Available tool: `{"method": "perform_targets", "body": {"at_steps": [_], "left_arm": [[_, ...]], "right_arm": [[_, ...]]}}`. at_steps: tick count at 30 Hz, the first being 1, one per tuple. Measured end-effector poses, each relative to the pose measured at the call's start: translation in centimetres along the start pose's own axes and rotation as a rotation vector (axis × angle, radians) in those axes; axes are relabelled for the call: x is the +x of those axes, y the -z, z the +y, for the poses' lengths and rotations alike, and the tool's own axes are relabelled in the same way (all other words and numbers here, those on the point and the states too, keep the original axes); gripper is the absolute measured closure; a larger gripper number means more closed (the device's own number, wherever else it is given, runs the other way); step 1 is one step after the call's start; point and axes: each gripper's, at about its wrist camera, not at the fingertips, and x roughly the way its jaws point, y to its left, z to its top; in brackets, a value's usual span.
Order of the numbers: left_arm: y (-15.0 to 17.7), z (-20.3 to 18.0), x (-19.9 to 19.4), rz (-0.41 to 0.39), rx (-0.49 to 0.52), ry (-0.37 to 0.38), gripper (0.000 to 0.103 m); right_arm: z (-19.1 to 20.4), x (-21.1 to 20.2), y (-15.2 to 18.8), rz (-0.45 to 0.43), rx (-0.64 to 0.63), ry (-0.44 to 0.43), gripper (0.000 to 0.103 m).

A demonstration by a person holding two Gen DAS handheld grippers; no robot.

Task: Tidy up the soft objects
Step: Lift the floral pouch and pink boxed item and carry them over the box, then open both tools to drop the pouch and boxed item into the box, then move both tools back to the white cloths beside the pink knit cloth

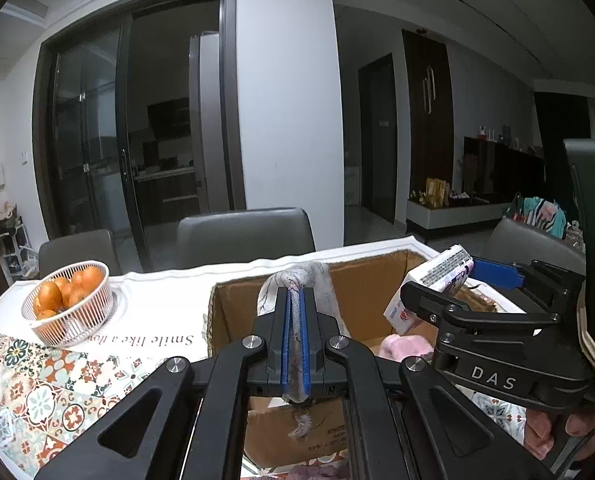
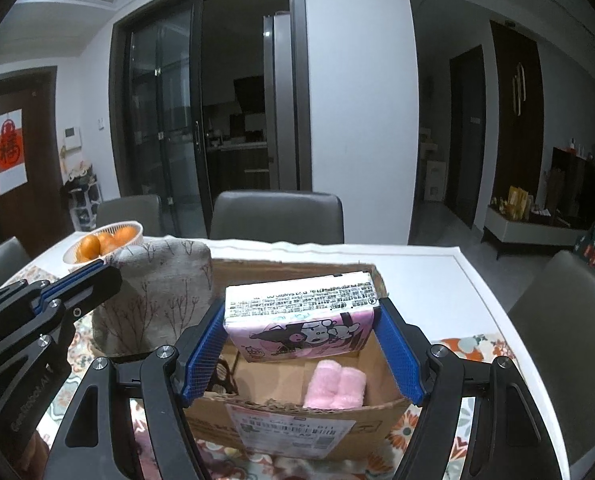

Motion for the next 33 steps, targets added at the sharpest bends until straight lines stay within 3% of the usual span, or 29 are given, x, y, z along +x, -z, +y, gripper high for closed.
{"method": "perform_targets", "body": {"at_steps": [5,7,10,18,33], "left_arm": [[0.0,-0.1,0.6,0.013,0.008,0.002,0.096],[0.0,-0.1,1.0,0.02,0.008,0.0,0.085],[0.0,0.0,1.3,0.033,0.001,-0.003,0.072],[0.2,-0.1,-0.8,0.0,0.02,-0.067,0.061],[0.1,-0.8,-7.1,-0.037,0.014,-0.101,0.058]], "right_arm": [[-0.4,1.3,0.4,0.04,0.008,-0.008,0.028],[-0.7,1.8,0.4,0.062,0.016,-0.021,0.028],[-1.1,2.1,0.6,0.073,0.033,-0.009,0.016],[-0.7,0.2,0.3,0.031,0.021,0.04,0.016],[-0.1,-6.3,0.8,-0.033,0.033,0.062,0.016]]}}
